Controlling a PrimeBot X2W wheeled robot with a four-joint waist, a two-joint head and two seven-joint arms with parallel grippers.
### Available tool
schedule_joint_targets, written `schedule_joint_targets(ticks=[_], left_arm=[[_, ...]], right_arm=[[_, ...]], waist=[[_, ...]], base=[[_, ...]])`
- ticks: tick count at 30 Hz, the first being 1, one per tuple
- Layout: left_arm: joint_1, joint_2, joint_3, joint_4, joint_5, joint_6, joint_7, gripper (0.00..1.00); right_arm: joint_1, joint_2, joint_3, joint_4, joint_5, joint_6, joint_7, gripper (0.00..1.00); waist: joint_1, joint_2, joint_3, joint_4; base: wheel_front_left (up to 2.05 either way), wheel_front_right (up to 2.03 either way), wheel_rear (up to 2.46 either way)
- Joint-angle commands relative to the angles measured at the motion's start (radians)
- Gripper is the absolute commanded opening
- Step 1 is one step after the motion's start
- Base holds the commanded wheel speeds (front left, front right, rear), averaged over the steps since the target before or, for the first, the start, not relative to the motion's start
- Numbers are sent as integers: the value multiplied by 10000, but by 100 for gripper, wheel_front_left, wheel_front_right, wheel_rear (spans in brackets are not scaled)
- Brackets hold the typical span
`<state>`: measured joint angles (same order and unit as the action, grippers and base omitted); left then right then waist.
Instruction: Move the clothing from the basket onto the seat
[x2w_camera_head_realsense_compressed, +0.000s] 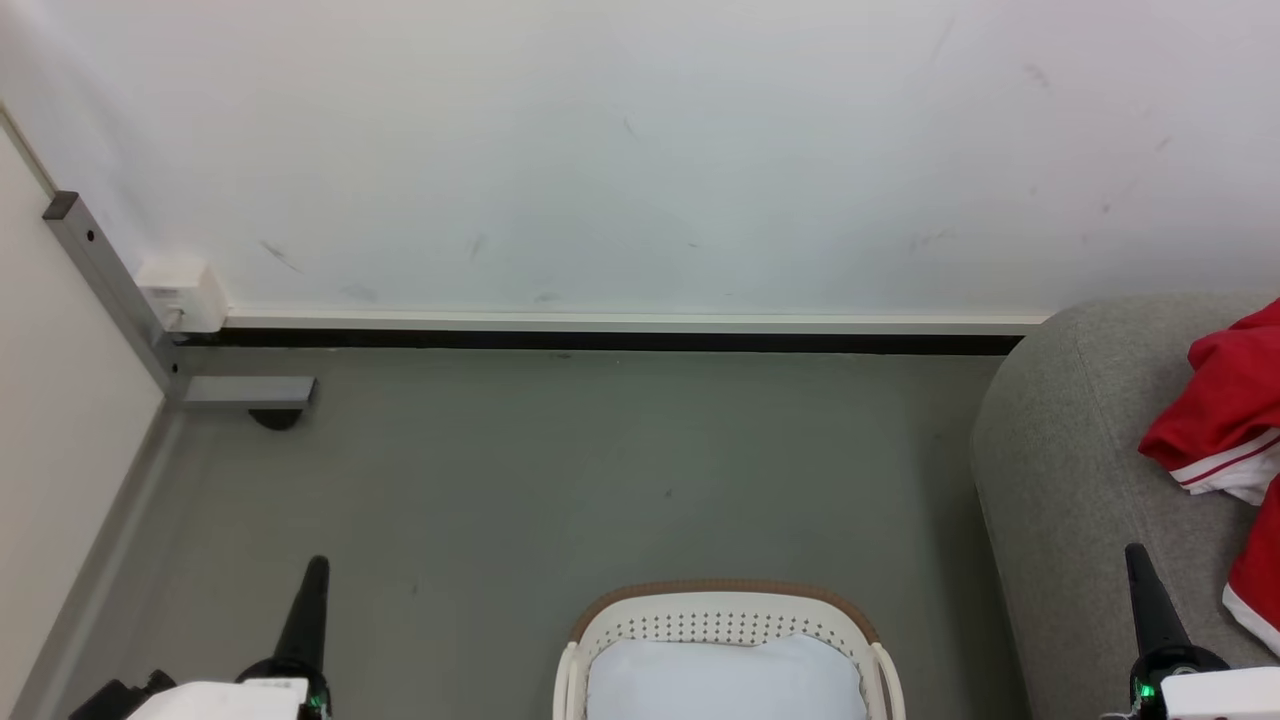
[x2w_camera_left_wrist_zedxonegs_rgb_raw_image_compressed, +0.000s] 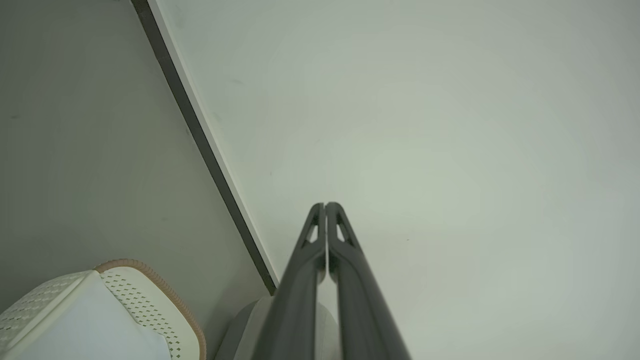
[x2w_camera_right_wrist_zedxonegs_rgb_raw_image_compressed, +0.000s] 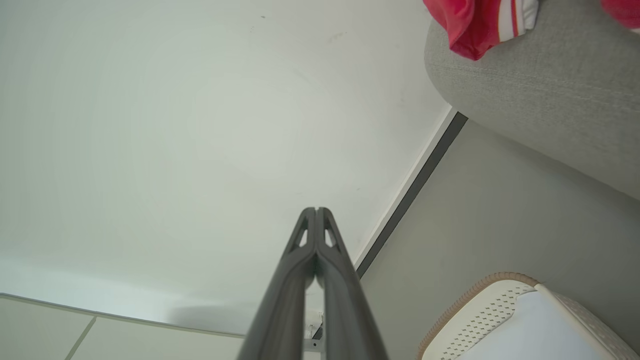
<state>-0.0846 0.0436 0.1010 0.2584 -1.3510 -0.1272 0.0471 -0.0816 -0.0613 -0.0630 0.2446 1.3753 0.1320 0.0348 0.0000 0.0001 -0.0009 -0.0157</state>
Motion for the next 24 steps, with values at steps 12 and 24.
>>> schedule_joint_targets(ticks=[12,24], left_arm=[[-195,96,93,-97,-1110,-51,298,0],[-254,101,126,-126,-1979,-56,513,0]], right_arm=[[-231,-4,-193,-35,1033,-20,300,0],[-261,17,-321,-21,1841,-22,554,0]], waist=[[0,-1,14,54],[0,-1,27,108]], base=[[0,0,0],[0,0,0]])
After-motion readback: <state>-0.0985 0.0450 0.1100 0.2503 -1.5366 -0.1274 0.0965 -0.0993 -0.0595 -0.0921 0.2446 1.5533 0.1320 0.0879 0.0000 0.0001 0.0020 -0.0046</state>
